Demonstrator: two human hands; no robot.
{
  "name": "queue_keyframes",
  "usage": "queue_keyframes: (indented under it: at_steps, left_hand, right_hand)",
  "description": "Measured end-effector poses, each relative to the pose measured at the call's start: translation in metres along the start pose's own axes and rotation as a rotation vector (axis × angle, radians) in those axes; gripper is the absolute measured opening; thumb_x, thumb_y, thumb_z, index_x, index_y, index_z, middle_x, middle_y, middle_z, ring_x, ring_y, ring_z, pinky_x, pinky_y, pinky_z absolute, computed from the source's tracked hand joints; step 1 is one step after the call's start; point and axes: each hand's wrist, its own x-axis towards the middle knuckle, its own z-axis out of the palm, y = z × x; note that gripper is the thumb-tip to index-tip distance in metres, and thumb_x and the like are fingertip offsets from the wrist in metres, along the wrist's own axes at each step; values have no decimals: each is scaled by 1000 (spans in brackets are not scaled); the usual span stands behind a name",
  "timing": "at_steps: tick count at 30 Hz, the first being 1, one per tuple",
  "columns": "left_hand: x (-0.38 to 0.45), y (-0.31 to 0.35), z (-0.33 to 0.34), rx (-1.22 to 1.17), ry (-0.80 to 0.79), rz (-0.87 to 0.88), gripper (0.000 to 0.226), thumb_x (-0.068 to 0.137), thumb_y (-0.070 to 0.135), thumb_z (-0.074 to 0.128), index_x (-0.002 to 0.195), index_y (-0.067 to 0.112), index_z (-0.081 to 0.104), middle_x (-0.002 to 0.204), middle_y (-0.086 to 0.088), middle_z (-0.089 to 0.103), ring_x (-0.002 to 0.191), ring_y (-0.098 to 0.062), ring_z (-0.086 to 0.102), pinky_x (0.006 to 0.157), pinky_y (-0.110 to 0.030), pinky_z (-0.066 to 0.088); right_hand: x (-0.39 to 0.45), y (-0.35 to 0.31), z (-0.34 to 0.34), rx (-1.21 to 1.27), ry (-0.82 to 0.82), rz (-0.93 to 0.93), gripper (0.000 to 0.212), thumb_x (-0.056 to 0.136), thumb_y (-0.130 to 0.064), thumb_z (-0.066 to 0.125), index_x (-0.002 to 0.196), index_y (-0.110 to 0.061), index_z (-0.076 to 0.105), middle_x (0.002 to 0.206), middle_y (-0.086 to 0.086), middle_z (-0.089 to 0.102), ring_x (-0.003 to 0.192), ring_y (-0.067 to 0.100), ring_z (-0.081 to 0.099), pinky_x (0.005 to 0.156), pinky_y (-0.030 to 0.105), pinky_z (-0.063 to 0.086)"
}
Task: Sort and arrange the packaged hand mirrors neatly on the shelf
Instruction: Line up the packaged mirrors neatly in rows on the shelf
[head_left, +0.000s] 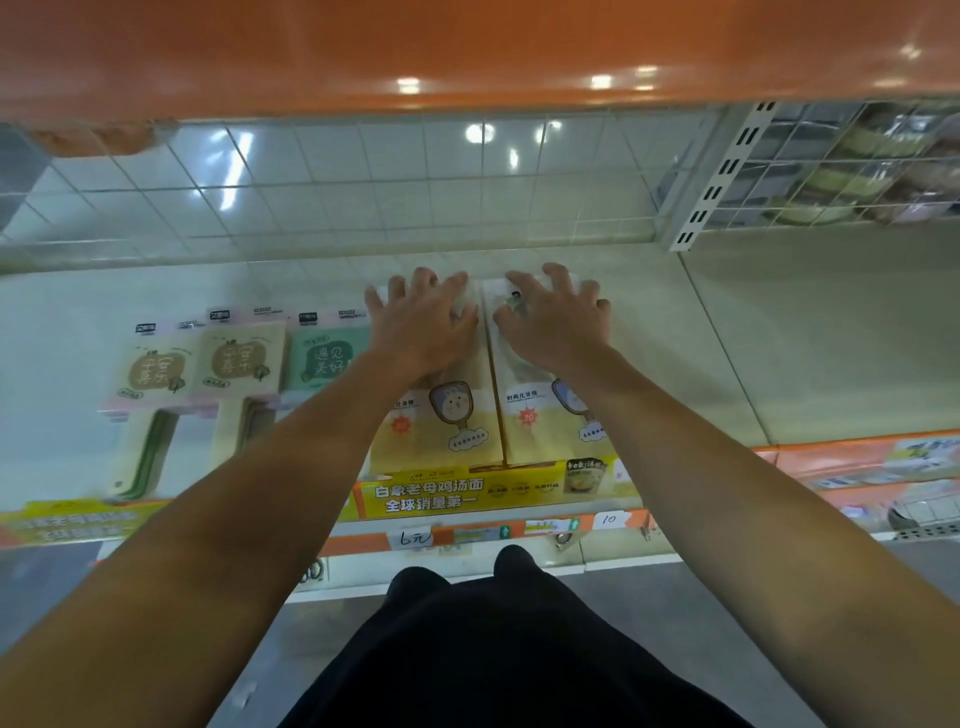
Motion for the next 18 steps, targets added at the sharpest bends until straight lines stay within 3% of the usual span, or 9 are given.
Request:
queue_keyframes:
  at_steps: [3, 14, 18]
  left_hand:
    - [-4, 0, 2, -4, 14, -3, 57, 93, 61, 23, 146, 39, 24, 152, -2, 29, 142, -36, 19, 112, -65, 6]
    - [-6, 5, 5, -33, -15, -2, 55, 94, 60, 21, 146, 42, 23, 157, 0, 23, 144, -35, 14, 112, -62, 12]
    - [-12, 10, -5, -42, 24, 7, 52, 97, 55, 19, 148, 43, 16, 160, 0, 14, 146, -34, 5, 113, -63, 6]
  right_hand:
    - [-4, -2, -2, -1, 0, 16, 60, 88, -67, 32, 144, -47, 26, 159, -4, 15, 134, 45, 24, 104, 55, 27]
    - [-12, -7, 4, -14, 4, 43, 59, 91, -65, 28, 146, -43, 28, 158, 2, 17, 133, 44, 26, 105, 52, 26]
    - [-26, -8, -3, 17, 33, 20, 62, 90, -68, 26, 147, -48, 17, 162, -2, 5, 142, 50, 10, 111, 60, 18]
